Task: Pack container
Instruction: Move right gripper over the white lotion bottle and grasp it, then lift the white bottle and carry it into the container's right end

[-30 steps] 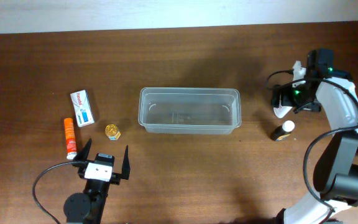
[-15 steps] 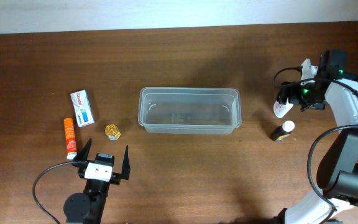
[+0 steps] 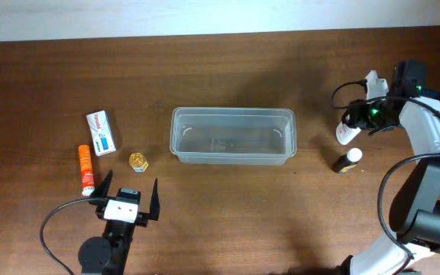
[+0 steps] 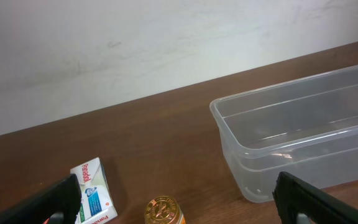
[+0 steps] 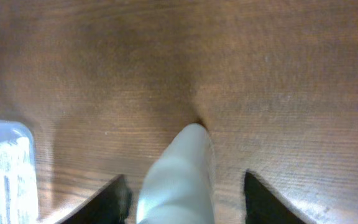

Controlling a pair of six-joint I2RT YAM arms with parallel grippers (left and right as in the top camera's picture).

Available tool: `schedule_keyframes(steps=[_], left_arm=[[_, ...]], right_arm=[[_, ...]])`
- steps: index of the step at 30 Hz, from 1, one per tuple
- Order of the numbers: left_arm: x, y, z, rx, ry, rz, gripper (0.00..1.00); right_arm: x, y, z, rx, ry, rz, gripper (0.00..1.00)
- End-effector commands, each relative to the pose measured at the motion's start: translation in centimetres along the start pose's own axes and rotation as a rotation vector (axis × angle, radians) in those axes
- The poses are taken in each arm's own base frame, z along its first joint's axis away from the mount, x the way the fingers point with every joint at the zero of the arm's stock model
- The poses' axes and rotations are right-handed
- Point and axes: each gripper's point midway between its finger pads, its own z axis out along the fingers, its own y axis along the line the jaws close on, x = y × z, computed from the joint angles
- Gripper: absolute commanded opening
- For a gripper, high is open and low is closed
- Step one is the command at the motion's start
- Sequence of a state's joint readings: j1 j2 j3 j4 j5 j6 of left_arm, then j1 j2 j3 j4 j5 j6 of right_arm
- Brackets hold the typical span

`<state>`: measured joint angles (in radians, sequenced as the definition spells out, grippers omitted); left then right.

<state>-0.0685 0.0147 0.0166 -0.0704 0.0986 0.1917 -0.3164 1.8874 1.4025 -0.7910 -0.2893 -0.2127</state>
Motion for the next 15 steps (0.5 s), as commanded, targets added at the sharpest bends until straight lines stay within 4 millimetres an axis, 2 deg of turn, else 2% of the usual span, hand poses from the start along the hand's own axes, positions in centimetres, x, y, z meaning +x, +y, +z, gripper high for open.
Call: schedule_keyframes(steps=[1, 6, 11, 15], left_arm=[[0.1, 0.0, 0.0, 0.003, -0.004, 0.016, 0.99], [0.1, 0.0, 0.0, 0.003, -0.004, 0.016, 0.99], [0.1, 0.0, 0.0, 0.003, -0.004, 0.016, 0.99], [0.1, 0.0, 0.0, 0.003, -0.004, 0.016, 0.99]], right_arm=[[-0.3, 0.6, 0.5, -0.012, 0.005, -0.034, 0.37], [-0.3, 1.1, 0.8, 0.024, 0.019, -0.063, 0.26], [-0.1, 1.5, 1.0, 0.040, 0.034, -0.079, 0.22], [-0.3, 1.7, 0.3, 0.037, 0.041, -0.067, 0.20]])
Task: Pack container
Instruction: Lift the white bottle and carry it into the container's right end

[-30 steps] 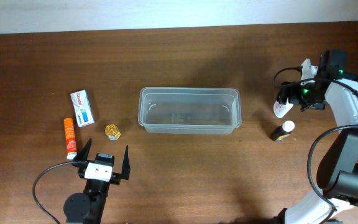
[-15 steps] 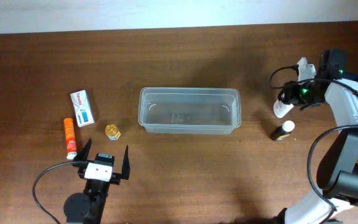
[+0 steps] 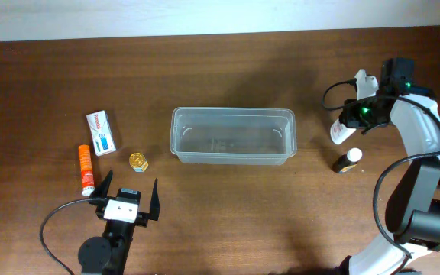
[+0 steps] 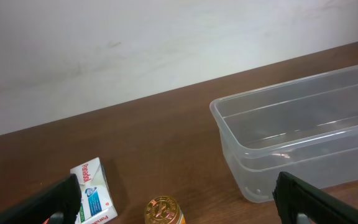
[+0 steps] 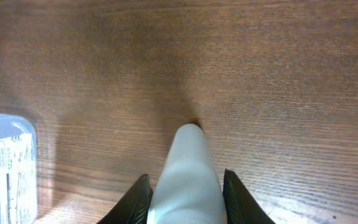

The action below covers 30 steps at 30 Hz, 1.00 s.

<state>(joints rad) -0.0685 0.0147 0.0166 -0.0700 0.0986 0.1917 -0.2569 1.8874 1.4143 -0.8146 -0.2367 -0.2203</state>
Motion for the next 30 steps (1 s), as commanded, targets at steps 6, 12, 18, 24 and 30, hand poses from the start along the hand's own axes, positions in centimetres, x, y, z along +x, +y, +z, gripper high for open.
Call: schedule_keyframes(steps=[6, 12, 18, 24, 30], left_arm=[[0.1, -0.1, 0.0, 0.004, -0.004, 0.016, 0.99], [0.1, -0.1, 0.0, 0.004, -0.004, 0.016, 0.99], [0.1, -0.1, 0.0, 0.004, -0.004, 0.016, 0.99], [0.1, -0.1, 0.0, 0.004, -0.004, 0.016, 0.99], [0.1, -0.1, 0.0, 0.004, -0.004, 0.016, 0.99]], right_arm=[[-1.8, 0.5, -3.0, 0.007, 0.011, 0.013, 0.19], [-4.1, 2.1, -8.3, -0.004, -0.019, 0.029, 0.16], [-5.4, 7.3, -13.6, -0.067, -0.051, -0.030, 0.17], [-5.2, 13.9, -15.9, -0.145, -0.054, -0.108, 0.17], [-3.5, 20.0, -15.1, -0.207, 0.002, -0.219, 0.18]])
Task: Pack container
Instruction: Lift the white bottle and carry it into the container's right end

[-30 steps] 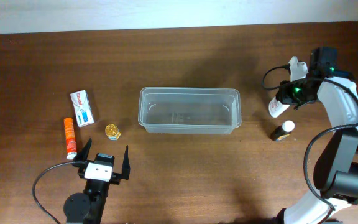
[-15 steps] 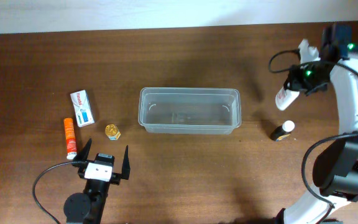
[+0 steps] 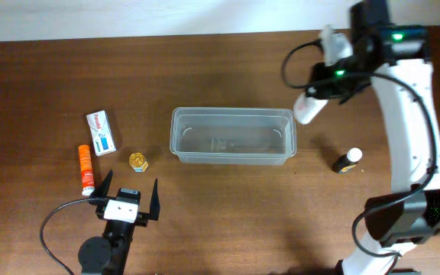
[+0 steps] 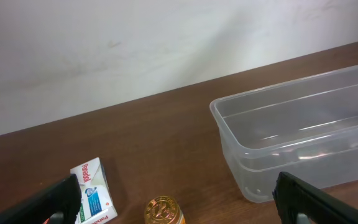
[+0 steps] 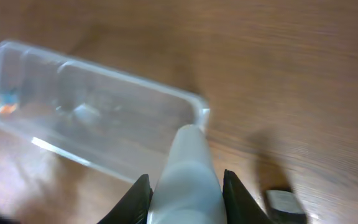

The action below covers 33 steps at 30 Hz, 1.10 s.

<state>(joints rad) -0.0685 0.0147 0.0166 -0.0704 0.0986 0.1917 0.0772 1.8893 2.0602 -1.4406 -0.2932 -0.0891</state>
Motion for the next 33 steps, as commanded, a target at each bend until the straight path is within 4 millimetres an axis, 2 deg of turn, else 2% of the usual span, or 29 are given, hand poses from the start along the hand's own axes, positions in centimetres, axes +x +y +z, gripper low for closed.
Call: schedule_keyframes(steps=[1, 4, 11, 19, 30, 33], left_arm=[[0.1, 0.0, 0.0, 0.003, -0.004, 0.016, 0.99], [0.1, 0.0, 0.0, 0.003, -0.004, 0.016, 0.99], [0.1, 0.0, 0.0, 0.003, -0.004, 0.016, 0.99], [0.1, 0.0, 0.0, 0.003, -0.004, 0.016, 0.99], [0.1, 0.0, 0.0, 0.003, -0.004, 0.016, 0.99], [0.1, 0.0, 0.0, 0.003, -0.004, 0.016, 0.99]], right_arm=[[-0.2, 4.0, -1.1, -0.050, -0.033, -0.060, 0.18], [0.1, 5.8, -0.4, -0.040, -0.013, -0.086, 0.18], [0.6, 6.5, 1.8, 0.106, 0.032, -0.034, 0.18], [0.9, 5.7, 5.5, 0.285, 0.027, 0.101, 0.18], [2.8, 3.8, 12.6, 0.329, 0.013, 0.262, 0.18], [3.1, 3.3, 13.6, 0.341, 0.006, 0.276, 0.18]])
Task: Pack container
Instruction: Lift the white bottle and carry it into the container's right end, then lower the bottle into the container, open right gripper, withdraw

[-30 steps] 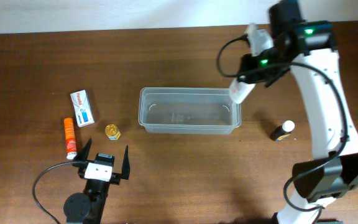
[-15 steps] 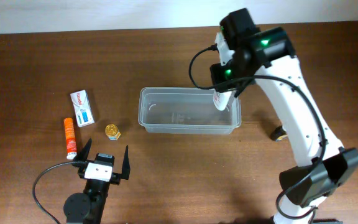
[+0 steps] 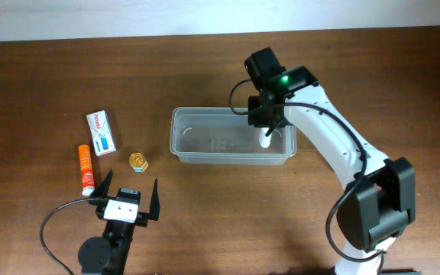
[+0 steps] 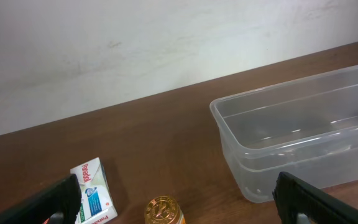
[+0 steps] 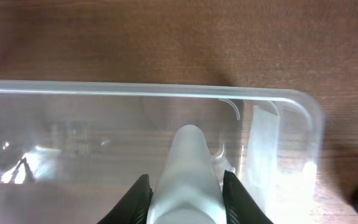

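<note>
A clear plastic container (image 3: 205, 152) lies at the table's middle. My right gripper (image 3: 266, 121) hangs over its right part, shut on a white tube (image 3: 266, 140) that points tip-down into the tub. In the right wrist view the tube (image 5: 188, 168) fills the gap between the black fingers (image 5: 138, 196), above the container's floor (image 5: 104, 143). My left gripper (image 3: 128, 200) stands open near the front edge, holding nothing. In front of it lie a gold-capped jar (image 4: 163, 210) and a white box (image 4: 92, 190).
An orange tube (image 3: 86, 169) lies at the left beside the white box (image 3: 101, 133) and the jar (image 3: 138, 161). My right arm (image 3: 334, 145) crosses the table right of the container. A dark object shows at the right wrist view's edge.
My right gripper was beyond the container's far right corner with the white tube. It is now over the container's right part, the tube's tip down inside. The left arm has not moved.
My right gripper stood open around the white tube on the table at the far right, next to a small dark bottle. Then it was shut on the tube. Then it held the tube up by the container's right end, and now inside the container.
</note>
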Controlling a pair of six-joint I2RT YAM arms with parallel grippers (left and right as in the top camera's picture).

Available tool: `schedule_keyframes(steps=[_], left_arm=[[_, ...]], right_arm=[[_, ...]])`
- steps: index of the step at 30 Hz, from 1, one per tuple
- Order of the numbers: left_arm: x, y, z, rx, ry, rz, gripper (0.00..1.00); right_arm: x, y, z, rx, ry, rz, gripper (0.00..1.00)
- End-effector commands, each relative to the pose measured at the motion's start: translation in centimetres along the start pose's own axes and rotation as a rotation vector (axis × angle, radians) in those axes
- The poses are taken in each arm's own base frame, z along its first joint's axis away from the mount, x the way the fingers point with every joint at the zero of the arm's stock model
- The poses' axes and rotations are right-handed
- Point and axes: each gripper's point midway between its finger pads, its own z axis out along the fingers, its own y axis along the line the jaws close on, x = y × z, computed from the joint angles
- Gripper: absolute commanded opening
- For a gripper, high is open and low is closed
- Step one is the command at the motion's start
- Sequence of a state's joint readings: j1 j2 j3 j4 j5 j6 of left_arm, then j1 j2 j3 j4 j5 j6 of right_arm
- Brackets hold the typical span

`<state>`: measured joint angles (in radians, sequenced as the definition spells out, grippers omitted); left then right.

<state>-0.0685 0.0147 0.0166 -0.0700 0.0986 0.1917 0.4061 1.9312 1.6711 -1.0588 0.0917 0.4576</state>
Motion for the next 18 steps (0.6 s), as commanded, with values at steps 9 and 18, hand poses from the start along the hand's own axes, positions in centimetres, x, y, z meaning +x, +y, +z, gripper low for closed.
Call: schedule_keyframes(steps=[9, 18], left_arm=[[0.1, -0.1, 0.0, 0.004, -0.004, 0.016, 0.99], [0.1, -0.1, 0.0, 0.004, -0.004, 0.016, 0.99]], right_arm=[[0.3, -2.3, 2.8, 0.123, -0.061, 0.055, 0.18], [-0.7, -3.2, 2.8, 0.180, -0.114, 0.017, 0.18]])
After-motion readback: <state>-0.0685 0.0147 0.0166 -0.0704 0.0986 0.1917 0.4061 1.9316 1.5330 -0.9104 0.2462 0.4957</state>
